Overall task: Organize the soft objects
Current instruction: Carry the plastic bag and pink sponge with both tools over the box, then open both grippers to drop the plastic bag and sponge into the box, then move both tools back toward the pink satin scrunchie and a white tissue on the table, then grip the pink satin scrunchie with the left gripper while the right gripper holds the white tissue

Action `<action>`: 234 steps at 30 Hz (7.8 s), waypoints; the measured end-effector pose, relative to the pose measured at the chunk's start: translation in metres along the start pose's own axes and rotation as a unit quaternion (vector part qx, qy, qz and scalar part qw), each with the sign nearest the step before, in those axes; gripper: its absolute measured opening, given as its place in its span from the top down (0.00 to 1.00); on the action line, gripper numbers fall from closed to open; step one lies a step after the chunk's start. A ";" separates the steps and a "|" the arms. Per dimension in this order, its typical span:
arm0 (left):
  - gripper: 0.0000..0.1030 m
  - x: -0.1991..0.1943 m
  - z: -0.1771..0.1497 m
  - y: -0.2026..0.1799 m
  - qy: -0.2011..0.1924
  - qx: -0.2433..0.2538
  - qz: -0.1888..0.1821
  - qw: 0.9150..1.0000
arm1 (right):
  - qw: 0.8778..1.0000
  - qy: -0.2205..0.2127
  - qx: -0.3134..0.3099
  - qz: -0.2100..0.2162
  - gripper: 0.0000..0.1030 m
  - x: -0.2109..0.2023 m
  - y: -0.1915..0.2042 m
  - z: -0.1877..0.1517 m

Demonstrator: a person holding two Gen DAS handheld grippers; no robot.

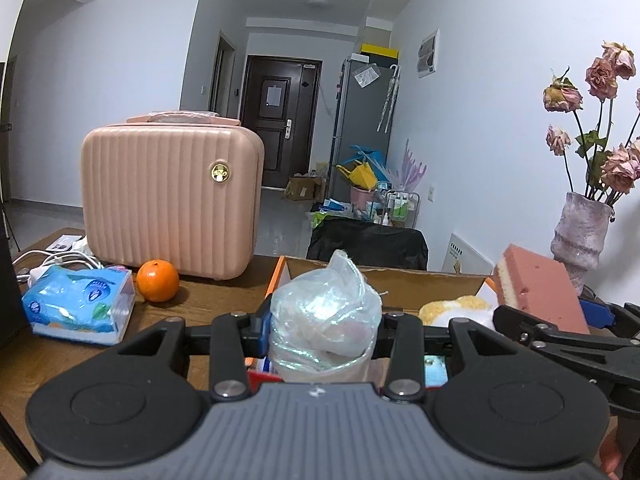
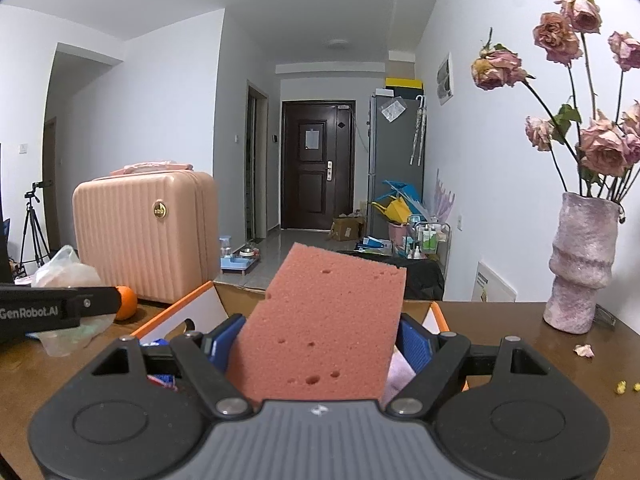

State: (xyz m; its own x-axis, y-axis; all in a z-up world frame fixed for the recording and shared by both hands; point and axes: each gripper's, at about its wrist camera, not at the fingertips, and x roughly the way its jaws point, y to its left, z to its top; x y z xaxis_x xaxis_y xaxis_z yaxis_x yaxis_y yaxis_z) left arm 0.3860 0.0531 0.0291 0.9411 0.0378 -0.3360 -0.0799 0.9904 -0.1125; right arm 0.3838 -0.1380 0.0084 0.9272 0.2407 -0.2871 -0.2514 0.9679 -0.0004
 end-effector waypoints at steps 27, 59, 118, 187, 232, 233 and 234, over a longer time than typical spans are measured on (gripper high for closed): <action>0.60 0.079 0.024 -0.003 0.005 -0.002 -0.008 1.000 | 1.000 0.005 -0.019 0.006 0.22 0.070 0.007 0.013; 0.49 0.154 0.024 -0.005 0.040 0.039 -0.026 0.998 | 0.996 0.039 -0.082 0.005 0.07 0.137 0.020 0.022; 0.00 0.005 -0.032 0.026 0.035 0.013 0.037 0.999 | 0.999 0.030 0.021 0.010 0.01 -0.030 -0.009 -0.032; 0.00 -0.127 -0.132 0.025 0.128 0.039 0.004 0.991 | 0.984 0.156 -0.015 0.086 0.76 -0.129 0.044 -0.120; 0.00 -0.012 -0.095 -0.094 0.141 0.094 -0.035 0.985 | 0.993 0.104 0.058 -0.016 0.78 -0.070 -0.117 -0.099; 0.00 -0.007 -0.095 -0.096 0.142 0.096 -0.035 0.985 | 0.993 0.104 0.060 -0.017 0.78 -0.068 -0.119 -0.099; 0.00 -0.003 -0.096 -0.098 0.145 0.098 -0.034 0.984 | 0.993 0.104 0.060 -0.019 0.78 -0.067 -0.121 -0.099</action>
State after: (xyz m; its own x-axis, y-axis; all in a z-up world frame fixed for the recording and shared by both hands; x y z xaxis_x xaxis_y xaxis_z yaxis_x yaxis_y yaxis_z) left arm 0.3595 -0.0566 -0.0488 0.8060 -0.0414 -0.5905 0.0727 0.9969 0.0293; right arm 0.3249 -0.2779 -0.0669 0.8547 0.1964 -0.4806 -0.1712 0.9805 0.0962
